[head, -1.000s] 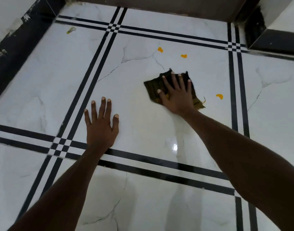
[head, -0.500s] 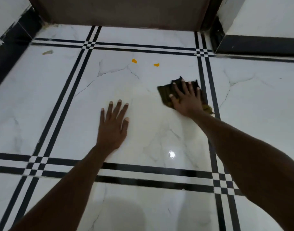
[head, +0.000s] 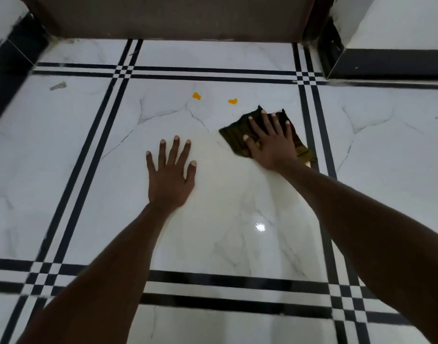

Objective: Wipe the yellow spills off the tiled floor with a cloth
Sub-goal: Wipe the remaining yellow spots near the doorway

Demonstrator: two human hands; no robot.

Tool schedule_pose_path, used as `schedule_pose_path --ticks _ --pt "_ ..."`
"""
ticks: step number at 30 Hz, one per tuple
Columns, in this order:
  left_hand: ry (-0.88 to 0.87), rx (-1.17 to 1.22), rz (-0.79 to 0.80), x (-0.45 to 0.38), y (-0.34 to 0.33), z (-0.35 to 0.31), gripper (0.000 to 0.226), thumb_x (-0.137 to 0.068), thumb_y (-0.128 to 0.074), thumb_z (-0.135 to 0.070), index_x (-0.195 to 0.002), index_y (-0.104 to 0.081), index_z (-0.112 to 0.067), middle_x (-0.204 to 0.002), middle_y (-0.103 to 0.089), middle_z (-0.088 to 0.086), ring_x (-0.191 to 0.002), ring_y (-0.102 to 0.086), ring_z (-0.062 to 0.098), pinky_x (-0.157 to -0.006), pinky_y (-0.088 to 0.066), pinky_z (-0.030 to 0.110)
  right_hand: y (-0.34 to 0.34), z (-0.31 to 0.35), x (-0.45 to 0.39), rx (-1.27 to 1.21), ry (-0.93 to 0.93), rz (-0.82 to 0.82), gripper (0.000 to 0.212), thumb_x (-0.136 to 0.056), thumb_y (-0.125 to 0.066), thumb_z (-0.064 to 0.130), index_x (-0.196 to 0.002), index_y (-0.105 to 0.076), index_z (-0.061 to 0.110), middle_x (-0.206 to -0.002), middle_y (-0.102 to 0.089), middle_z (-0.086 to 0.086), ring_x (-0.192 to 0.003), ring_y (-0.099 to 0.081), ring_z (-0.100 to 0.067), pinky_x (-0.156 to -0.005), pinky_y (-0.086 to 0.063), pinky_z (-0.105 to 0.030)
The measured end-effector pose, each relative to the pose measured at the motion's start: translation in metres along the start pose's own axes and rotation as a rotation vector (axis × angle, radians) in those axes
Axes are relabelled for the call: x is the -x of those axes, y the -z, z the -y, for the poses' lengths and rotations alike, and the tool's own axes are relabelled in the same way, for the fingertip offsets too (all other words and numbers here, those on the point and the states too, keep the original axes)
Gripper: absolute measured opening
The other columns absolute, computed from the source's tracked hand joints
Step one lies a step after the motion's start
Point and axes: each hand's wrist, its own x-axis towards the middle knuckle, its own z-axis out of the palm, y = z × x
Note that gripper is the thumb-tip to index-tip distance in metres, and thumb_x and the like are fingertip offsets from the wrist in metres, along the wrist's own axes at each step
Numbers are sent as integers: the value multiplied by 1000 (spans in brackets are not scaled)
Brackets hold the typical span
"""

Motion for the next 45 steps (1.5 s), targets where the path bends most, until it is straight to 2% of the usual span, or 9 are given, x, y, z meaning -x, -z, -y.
schedule_pose_path --ticks 7,12,16,22,27,32,37,42,45 --pt "11 14 17 -5 0 4 62 -107 -27 -53 -166 -22 -33 -175 -18 -3 -163 -13 28 -129 -10 63 -13 34 8 98 528 103 63 -107 -20 62 -166 -13 41 -176 -5 6 -163 2 -19 -132 4 -47" --pt "50 27 1 -29 -1 4 64 -105 -24 -53 -166 -25 -30 -174 -24 -2 -161 -21 29 -128 -10 65 -3 24 -58 24 131 24 68 -104 -20 65 -166 -12 40 -177 -5 1 -164 -3 -25 -131 0 -53" --pt "86 7 47 -57 -8 5 67 -106 -12 -53 -168 -12 -29 -177 -9 0 -164 -6 27 -127 -2 68 -6 46 -114 15 27 57 67 -108 -22 58 -168 -6 33 -177 3 -3 -164 3 -28 -130 6 -53" --pt "69 -37 38 -57 -11 4 66 -108 -15 -53 -168 -9 -27 -177 -5 1 -164 -2 27 -126 -3 69 -3 79 -159 20 158 124 62 -111 -20 50 -168 -6 29 -177 4 -6 -163 5 -29 -130 6 -54" --pt "59 -51 17 -59 -10 6 66 -108 -16 -51 -168 -12 -25 -177 -7 2 -164 -4 27 -125 -8 70 -13 66 -128 77 565 86 61 -109 -16 52 -166 -23 31 -175 -16 0 -163 -9 -25 -132 -3 -52" --pt "70 -62 14 -59 -11 6 65 -109 -21 -52 -168 -11 -27 -177 -6 1 -164 -3 27 -126 -7 69 -7 76 -168 49 269 78 63 -107 -12 54 -167 -12 34 -177 -4 -2 -164 -1 -30 -130 1 -58" --pt "74 -50 15 -60 -11 6 67 -108 -24 -55 -168 -15 -26 -177 -9 3 -164 -5 28 -126 -7 68 -22 119 -175 69 560 89 58 -111 -20 51 -166 -20 35 -176 -12 0 -163 -6 -28 -130 0 -57" --pt "66 -42 2 -59 -12 5 67 -108 -24 -54 -168 -11 -27 -177 -5 1 -164 -2 27 -126 -5 68 -15 102 -176 -12 17 -38 60 -110 -17 47 -167 -15 29 -177 -8 -6 -163 -2 -33 -130 1 -57" --pt "85 -43 14 -60 -13 7 69 -107 -22 -57 -168 -10 -28 -177 -4 2 -164 -1 28 -126 -4 68 -22 102 -163 0 -81 -71 61 -110 -16 47 -168 -14 28 -177 -5 -8 -163 1 -33 -130 3 -59"
